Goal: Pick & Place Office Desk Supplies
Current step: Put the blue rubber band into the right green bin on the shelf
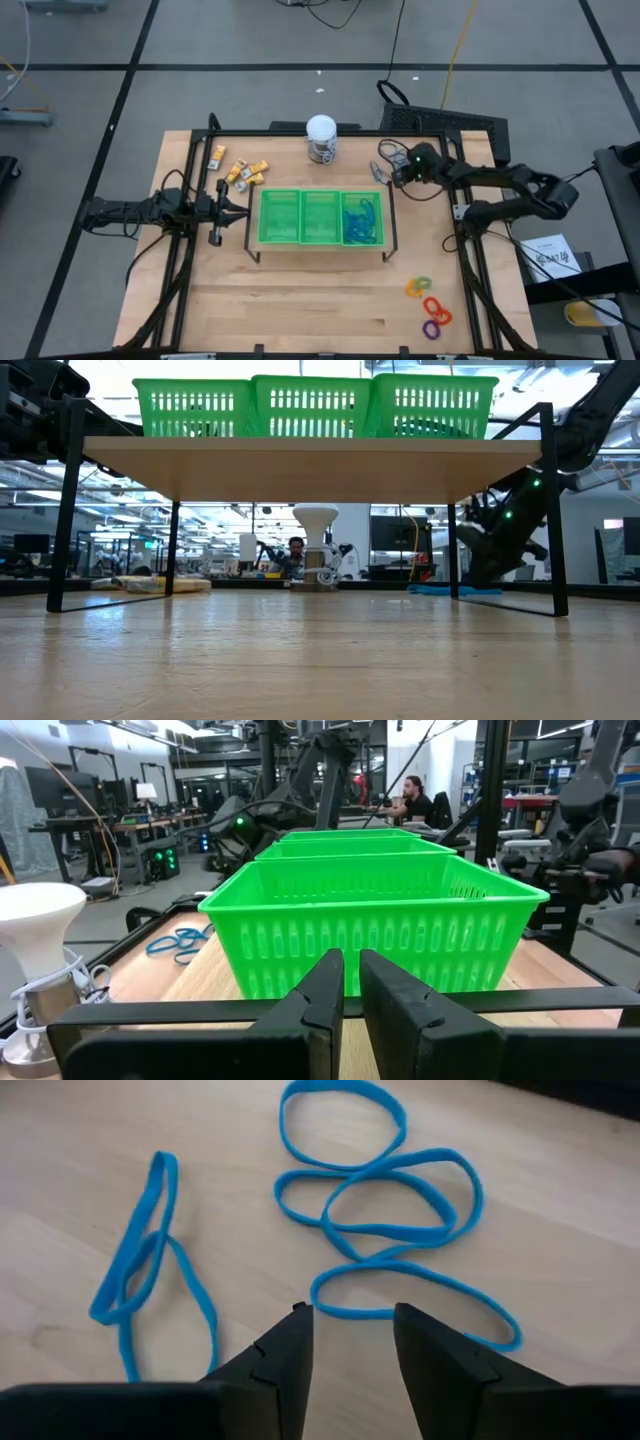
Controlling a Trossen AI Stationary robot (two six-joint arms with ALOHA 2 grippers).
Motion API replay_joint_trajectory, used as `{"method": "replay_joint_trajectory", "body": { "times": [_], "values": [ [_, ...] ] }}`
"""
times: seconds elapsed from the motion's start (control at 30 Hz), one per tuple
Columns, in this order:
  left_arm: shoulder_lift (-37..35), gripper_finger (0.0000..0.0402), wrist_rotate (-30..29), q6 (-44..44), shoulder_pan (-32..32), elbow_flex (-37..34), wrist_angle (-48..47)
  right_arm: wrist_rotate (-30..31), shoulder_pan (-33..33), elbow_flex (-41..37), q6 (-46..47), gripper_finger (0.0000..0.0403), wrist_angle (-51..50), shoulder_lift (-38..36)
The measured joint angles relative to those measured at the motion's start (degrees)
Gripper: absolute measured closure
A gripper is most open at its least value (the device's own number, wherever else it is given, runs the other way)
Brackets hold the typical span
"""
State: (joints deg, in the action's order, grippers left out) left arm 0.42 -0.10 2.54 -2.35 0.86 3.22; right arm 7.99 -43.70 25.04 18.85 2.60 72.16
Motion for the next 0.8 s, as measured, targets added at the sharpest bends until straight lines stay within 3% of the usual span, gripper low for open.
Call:
{"method": "replay_joint_trajectory", "body": {
  "times": [0.47, 0.57, 0.8],
  "values": [
    [-0.01, 0.0357, 0.0, -0.02, 0.02, 0.0, 0.0, -2.07, -3.46, 8.75, -3.41, 0.0194, -0.22, 10.73],
    [0.01, 0.0357, 0.0, -0.02, 0.0, 0.0, 0.0, -5.0, -3.6, 9.73, -3.77, 0.0194, -0.28, 13.48],
    [0.01, 0.0357, 0.0, 0.0, 0.0, 0.0, 0.0, -2.94, -3.56, 10.6, -4.76, 0.0223, -0.07, 15.45]
  ]
}}
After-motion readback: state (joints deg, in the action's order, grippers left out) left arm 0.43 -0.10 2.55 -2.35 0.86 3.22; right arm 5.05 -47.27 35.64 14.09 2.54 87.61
